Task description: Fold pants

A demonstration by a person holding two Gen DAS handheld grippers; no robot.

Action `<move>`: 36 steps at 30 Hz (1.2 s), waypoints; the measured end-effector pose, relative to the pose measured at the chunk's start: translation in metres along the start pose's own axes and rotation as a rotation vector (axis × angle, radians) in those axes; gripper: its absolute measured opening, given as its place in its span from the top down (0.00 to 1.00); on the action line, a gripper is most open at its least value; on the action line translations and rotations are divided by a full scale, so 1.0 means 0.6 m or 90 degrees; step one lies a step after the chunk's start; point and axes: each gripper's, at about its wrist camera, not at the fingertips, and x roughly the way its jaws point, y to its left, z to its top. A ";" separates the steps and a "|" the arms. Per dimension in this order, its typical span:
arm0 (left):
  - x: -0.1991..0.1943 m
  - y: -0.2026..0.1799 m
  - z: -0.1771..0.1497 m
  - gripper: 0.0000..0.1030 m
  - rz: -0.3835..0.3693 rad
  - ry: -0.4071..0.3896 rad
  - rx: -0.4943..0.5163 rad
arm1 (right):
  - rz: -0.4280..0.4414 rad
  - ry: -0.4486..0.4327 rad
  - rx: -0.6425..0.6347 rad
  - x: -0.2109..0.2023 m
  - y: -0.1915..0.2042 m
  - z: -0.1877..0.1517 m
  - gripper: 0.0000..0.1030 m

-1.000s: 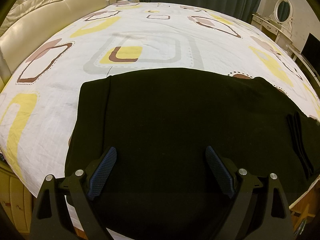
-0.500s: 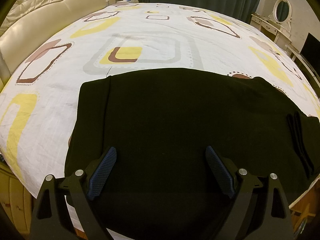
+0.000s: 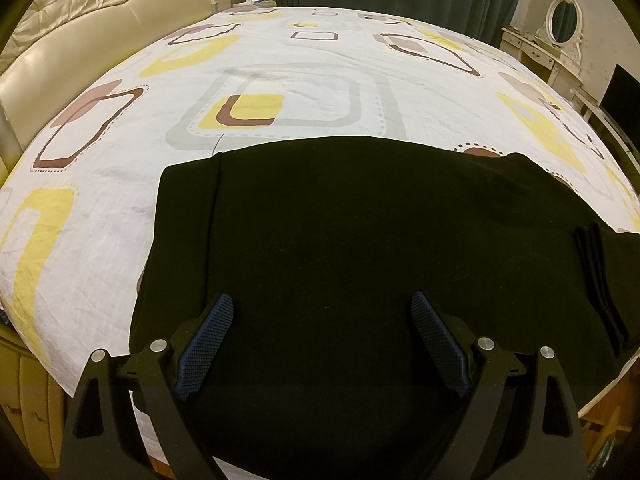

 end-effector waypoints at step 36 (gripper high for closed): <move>0.005 0.230 0.011 0.14 -0.261 0.066 -0.169 | 0.134 0.054 0.015 0.073 0.067 -0.058 0.52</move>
